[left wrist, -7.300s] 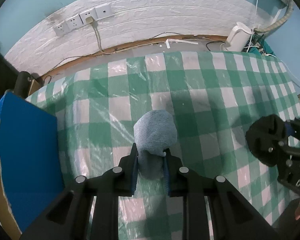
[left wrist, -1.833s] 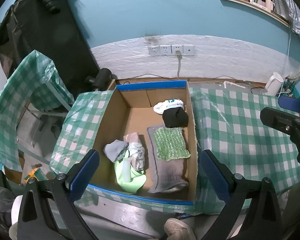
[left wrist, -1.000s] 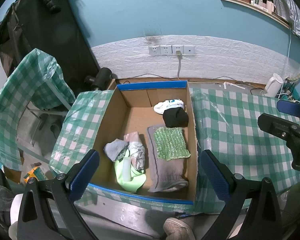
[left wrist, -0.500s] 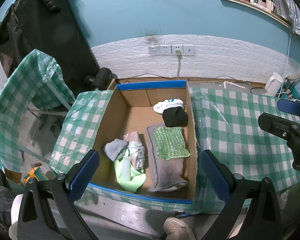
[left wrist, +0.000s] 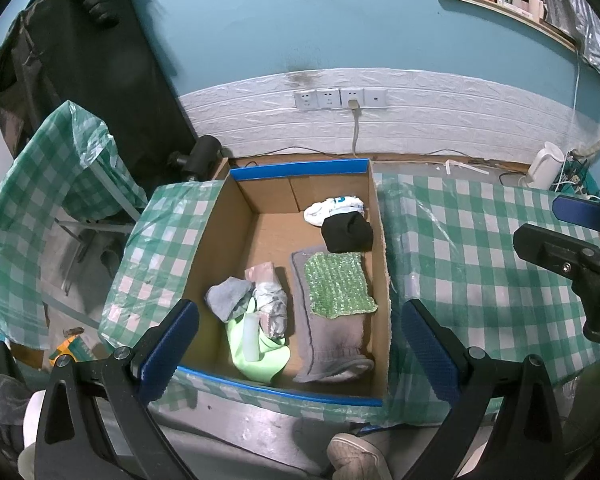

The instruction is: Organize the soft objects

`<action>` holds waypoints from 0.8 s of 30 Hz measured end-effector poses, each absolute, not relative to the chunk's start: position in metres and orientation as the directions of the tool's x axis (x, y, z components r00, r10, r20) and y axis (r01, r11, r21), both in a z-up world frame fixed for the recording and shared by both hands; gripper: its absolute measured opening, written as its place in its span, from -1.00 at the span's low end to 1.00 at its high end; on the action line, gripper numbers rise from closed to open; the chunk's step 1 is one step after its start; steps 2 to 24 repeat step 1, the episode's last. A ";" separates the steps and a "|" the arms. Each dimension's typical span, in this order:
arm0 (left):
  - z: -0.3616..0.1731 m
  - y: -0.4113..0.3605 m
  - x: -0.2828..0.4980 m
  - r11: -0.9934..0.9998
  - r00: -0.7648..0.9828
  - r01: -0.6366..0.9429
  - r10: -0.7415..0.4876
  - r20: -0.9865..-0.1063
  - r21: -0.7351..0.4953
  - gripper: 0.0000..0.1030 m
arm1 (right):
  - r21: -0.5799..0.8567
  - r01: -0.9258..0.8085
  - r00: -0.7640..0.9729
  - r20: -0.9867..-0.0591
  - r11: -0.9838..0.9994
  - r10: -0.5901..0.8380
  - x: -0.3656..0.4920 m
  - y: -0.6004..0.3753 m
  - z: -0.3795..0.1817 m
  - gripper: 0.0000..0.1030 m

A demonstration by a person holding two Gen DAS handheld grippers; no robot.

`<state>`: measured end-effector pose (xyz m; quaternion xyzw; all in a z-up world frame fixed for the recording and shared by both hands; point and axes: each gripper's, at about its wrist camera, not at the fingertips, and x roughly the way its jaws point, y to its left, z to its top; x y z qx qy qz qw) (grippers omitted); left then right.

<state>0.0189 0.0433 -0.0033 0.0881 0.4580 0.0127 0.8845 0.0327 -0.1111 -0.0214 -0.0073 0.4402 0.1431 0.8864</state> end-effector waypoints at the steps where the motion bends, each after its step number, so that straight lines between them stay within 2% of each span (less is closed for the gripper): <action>1: -0.003 0.043 0.018 0.984 0.580 0.058 0.103 -0.808 0.168 0.97 | 0.113 -0.260 0.572 -0.783 0.959 0.247 0.031 -0.112 -0.022 0.46; 24: -0.003 0.043 0.018 0.984 0.580 0.058 0.103 -0.808 0.168 0.97 | 0.113 -0.260 0.572 -0.783 0.959 0.247 0.031 -0.112 -0.022 0.46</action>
